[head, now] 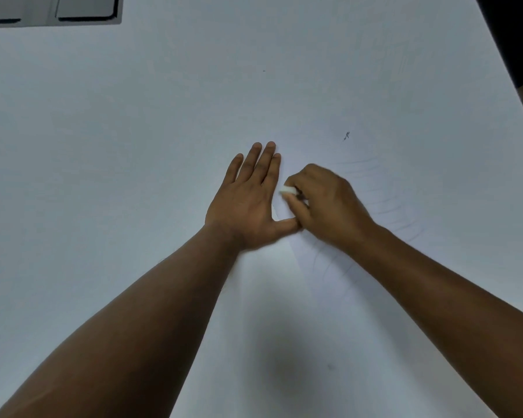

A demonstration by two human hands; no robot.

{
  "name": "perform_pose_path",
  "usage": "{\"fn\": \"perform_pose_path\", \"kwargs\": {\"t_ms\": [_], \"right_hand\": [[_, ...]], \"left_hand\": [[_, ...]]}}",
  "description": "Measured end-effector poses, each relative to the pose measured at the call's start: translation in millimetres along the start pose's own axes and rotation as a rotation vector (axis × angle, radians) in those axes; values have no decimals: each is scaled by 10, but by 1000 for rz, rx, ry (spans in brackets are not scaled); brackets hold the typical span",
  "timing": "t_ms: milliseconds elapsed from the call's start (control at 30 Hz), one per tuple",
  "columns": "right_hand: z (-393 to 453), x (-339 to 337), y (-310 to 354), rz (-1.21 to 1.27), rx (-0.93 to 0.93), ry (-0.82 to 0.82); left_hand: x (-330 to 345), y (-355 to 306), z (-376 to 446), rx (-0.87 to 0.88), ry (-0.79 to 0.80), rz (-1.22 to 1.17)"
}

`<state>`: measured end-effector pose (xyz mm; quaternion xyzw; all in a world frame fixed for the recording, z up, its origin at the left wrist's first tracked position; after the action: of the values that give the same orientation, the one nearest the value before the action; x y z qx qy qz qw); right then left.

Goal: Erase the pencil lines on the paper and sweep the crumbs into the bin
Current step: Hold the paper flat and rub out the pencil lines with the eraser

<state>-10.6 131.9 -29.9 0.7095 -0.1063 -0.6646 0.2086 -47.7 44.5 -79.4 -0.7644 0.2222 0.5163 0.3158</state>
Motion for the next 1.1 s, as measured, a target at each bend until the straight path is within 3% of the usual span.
{"fn": "perform_pose_path", "kwargs": {"t_ms": [133, 333, 567, 767, 967, 1100], "right_hand": [[125, -215, -280, -16, 113, -100], [-31, 82, 92, 40, -68, 66], [134, -327, -618, -6, 180, -149], [48, -176, -338, -40, 100, -122], [-51, -449, -885, -67, 333, -267], [-5, -277, -576, -42, 287, -244]], "left_hand": [[-5, -1, -7, -18, 14, -1], [3, -2, 2, 11, -1, -5], [-8, -1, -8, -17, 12, -17], [2, -13, -11, 16, -8, -2], [-7, -1, -7, -3, 20, -3], [-1, 1, -11, 1, 0, -2]]}}
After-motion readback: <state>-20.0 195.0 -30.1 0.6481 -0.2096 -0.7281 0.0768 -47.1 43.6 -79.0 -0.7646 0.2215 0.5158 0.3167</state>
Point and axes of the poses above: each hand's wrist, its own z-axis towards the middle knuckle, its own x-axis out of the palm, y = z × x, the point moved 10 cm from there along z, towards the middle knuckle, and after that the axes turned 11 degrees about y, right-handed, at the moved point
